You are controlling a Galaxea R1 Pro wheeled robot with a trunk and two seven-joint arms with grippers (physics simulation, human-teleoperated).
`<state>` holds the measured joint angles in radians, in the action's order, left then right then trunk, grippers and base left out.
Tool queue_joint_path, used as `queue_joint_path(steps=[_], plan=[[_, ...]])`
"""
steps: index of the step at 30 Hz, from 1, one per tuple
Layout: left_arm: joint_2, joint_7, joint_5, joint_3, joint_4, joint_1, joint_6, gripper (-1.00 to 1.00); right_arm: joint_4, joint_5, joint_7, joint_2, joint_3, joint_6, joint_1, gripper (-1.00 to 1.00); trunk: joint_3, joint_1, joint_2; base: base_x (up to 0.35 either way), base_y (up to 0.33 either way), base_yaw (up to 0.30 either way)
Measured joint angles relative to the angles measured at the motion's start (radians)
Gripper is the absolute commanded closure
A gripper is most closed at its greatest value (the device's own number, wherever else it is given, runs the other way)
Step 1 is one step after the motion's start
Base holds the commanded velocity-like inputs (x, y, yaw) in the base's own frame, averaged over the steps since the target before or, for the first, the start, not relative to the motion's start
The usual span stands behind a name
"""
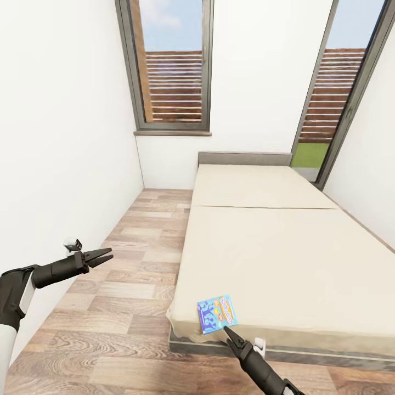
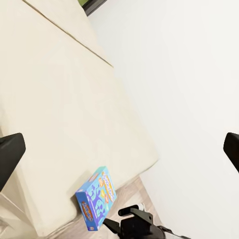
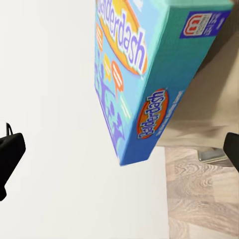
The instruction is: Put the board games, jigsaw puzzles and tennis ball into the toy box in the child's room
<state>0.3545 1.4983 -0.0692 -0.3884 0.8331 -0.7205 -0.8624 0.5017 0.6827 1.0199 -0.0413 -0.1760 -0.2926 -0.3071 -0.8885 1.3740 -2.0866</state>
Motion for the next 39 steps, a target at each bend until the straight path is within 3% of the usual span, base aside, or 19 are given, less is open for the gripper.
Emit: queue_joint_path(steps=[13,29,39], plan=[[0.000,-0.001,0.000,0.000,0.000,0.000,0.000,-1.00,0.000,0.000,0.000,-0.003,0.000,0.000,-0.007,-1.00,0.000,0.000,0.000,0.000,0.000,0.000],[0.000,-0.002,0.000,0.000,0.000,0.000,0.000,-1.00,0.001,0.000,0.001,-0.005,0.000,0.000,-0.007,-1.00,-0.050,0.061,-0.112,0.000,0.000,0.000],[0.000,-0.001,0.000,-0.001,0.000,0.000,0.000,-1.00,0.011,0.000,0.002,-0.007,0.000,0.003,-0.007,-1.00,-0.050,0.061,-0.112,0.000,0.000,0.000]])
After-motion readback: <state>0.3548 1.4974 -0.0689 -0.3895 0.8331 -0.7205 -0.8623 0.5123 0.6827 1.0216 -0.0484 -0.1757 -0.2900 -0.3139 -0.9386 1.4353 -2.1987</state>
